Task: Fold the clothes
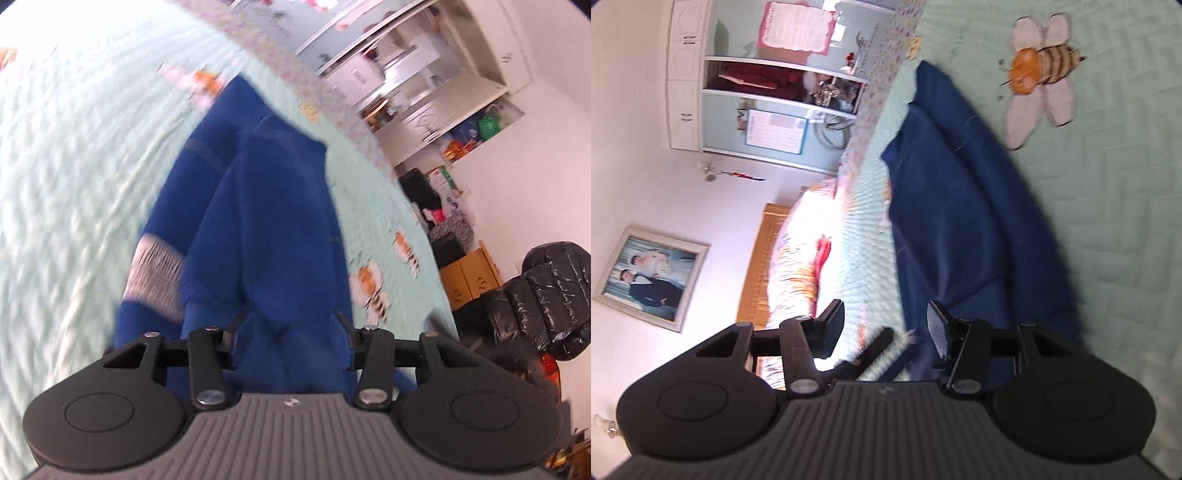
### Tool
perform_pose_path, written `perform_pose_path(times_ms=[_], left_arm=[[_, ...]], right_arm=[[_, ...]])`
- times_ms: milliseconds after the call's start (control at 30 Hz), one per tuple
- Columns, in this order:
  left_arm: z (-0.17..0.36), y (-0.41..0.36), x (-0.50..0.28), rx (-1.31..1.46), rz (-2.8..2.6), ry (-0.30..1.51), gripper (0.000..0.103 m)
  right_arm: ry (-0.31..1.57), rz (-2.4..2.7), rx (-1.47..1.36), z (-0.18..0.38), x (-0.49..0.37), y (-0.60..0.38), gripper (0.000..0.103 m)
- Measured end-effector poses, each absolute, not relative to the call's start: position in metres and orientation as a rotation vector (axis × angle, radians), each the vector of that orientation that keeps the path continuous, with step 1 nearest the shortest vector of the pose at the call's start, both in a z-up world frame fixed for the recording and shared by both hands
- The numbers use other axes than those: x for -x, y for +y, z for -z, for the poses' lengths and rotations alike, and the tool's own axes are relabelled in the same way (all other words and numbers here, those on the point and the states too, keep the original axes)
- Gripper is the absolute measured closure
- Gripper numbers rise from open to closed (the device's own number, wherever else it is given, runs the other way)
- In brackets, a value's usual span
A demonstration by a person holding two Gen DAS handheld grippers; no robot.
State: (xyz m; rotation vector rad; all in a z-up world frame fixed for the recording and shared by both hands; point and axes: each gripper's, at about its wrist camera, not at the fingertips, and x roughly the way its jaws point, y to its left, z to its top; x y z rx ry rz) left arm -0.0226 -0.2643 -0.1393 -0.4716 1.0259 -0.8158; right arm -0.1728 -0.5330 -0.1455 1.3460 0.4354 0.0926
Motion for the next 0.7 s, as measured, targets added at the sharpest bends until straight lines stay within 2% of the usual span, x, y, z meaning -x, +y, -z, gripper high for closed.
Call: perform_pose_path(times_ms=[133, 167, 200, 233, 433, 533, 700], left_arm=[[0.148, -0.257, 0.020, 0.488, 0.851, 1.031, 0.056], [0.149, -0.255, 0.017, 0.504, 0.856, 1.045, 0.056], [0.150, -0.252, 0.014, 0.528, 0.861, 1.058, 0.056], [0.149, -0.248, 0.012, 0.557, 0.866, 1.069, 0.056], [0.134, -0.242, -0.002, 0.693, 0.937, 1.056, 0.055], [0.131, -0.252, -0.012, 0.732, 0.962, 1.038, 0.049], [0.155, -0.275, -0.007, 0.648, 0.990, 1.158, 0.049]], right_arm=[[0.517, -0.084, -1.373, 0.169, 0.157, -0.525, 0.048], [0.562, -0.052, -1.379, 0.182, 0.154, -0.522, 0.057], [0.607, -0.019, -1.383, 0.194, 0.152, -0.520, 0.088], [0.612, 0.007, -1.378, 0.200, 0.157, -0.518, 0.096], [0.650, -0.015, -1.285, 0.190, 0.158, -0.517, 0.098], [0.615, 0.003, -1.291, 0.193, 0.164, -0.512, 0.098], [0.604, 0.056, -1.295, 0.191, 0.169, -0.506, 0.098]])
